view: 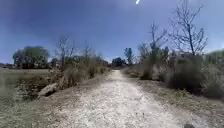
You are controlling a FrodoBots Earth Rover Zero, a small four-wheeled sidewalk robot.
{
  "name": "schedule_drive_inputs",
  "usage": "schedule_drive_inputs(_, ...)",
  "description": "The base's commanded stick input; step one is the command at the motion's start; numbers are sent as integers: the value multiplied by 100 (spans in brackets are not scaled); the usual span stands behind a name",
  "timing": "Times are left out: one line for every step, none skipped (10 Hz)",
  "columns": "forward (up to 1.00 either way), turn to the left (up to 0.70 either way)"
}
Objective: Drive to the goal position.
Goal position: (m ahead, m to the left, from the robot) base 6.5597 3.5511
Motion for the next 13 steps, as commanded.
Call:
schedule_drive_inputs(50, 0)
schedule_drive_inputs(50, 0)
schedule_drive_inputs(50, 0)
schedule_drive_inputs(50, 0)
schedule_drive_inputs(50, 0)
schedule_drive_inputs(50, 0)
schedule_drive_inputs(50, 0)
schedule_drive_inputs(50, 0)
schedule_drive_inputs(50, 0)
schedule_drive_inputs(50, 0)
schedule_drive_inputs(50, 0)
schedule_drive_inputs(50, 0)
schedule_drive_inputs(50, 0)
